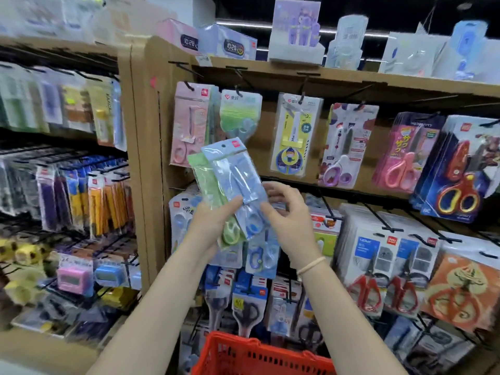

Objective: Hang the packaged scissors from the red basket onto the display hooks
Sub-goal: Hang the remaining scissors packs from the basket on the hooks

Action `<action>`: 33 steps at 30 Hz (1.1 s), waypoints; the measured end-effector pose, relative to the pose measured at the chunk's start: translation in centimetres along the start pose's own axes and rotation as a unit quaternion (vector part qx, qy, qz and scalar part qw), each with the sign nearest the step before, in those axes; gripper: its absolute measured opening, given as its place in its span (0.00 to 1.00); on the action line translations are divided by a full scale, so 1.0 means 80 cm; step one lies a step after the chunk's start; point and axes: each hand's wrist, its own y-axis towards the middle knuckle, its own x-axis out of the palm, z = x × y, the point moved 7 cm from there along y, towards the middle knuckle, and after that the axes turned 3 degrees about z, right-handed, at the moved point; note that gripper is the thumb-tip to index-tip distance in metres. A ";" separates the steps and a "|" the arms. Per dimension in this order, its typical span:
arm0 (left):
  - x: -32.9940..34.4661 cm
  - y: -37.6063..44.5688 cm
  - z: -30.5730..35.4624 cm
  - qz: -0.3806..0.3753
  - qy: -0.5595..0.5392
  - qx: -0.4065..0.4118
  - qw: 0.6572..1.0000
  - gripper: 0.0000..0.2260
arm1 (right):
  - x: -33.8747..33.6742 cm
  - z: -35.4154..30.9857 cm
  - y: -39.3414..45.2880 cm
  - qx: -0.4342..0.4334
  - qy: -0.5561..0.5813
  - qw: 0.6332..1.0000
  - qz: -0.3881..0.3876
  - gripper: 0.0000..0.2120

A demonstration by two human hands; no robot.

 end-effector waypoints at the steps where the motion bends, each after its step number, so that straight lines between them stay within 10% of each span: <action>1: -0.006 0.003 0.006 -0.006 -0.001 0.002 1.000 0.11 | 0.004 0.000 0.007 0.018 0.003 1.000 0.008 0.15; 10: -0.058 0.018 0.069 -0.065 0.101 0.025 0.992 0.11 | 0.079 -0.044 0.090 0.104 0.161 0.981 -0.026 0.09; 22: -0.158 0.053 0.124 0.120 0.015 0.086 0.989 0.05 | 0.153 -0.077 0.205 0.084 0.104 0.991 0.010 0.04; 33: -0.184 0.061 0.120 0.116 0.004 0.088 0.989 0.05 | 0.184 -0.111 0.253 0.021 0.045 0.994 0.095 0.14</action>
